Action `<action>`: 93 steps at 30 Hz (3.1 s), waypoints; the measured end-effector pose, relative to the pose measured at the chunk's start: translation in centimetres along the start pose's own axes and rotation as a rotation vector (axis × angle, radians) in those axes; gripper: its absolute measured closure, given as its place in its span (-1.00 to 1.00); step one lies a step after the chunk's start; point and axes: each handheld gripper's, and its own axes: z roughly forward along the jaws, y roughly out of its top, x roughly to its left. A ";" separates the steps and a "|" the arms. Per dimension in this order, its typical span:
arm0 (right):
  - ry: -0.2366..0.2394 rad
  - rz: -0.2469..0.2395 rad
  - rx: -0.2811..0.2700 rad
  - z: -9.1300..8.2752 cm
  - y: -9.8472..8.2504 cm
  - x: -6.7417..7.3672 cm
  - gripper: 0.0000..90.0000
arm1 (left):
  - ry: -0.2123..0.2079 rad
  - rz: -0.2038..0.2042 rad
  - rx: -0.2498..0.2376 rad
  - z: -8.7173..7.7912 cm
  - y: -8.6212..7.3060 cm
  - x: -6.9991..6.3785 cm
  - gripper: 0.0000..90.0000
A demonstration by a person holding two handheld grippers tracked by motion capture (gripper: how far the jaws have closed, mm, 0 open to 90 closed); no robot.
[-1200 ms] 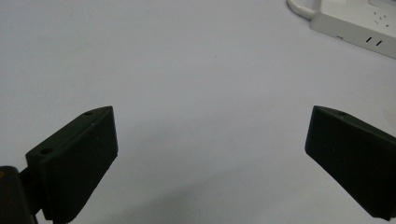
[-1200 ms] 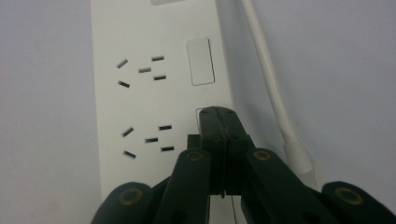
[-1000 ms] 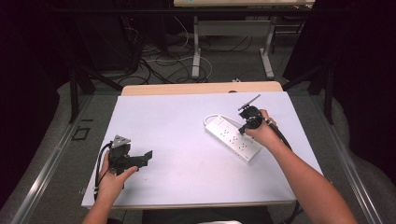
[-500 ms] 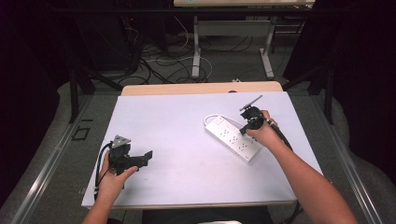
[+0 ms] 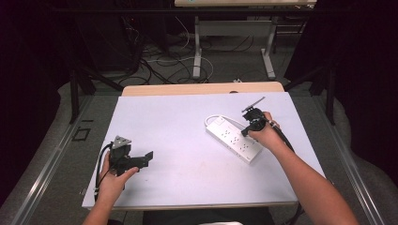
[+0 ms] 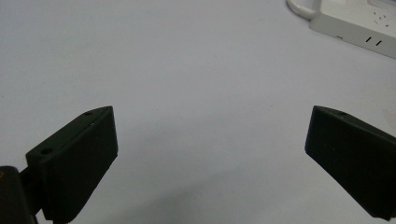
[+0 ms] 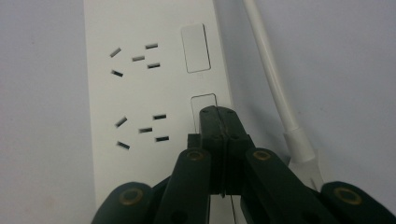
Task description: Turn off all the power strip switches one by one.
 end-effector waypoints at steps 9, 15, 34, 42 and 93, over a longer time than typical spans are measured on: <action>0.003 -0.005 -0.006 0.0 -0.2 0.0 1.00 | -0.003 -0.005 -0.003 0.1 0.0 -0.1 -0.95; 0.010 -0.004 -0.009 -0.1 -0.2 -0.1 1.00 | 0.001 -0.004 -0.003 0.0 0.0 0.0 -0.95; 0.016 0.002 -0.008 -1.0 -1.3 -0.6 1.00 | 0.004 -0.003 -0.006 0.1 0.0 0.0 -0.95; 0.006 0.007 -0.011 -1.6 -1.8 -0.8 1.00 | 0.011 -0.009 -0.012 -0.1 0.0 0.1 -0.98; 0.016 -0.018 -0.004 -2.2 -3.5 -0.7 1.00 | 0.005 -0.012 -0.036 -0.2 0.0 0.1 -0.99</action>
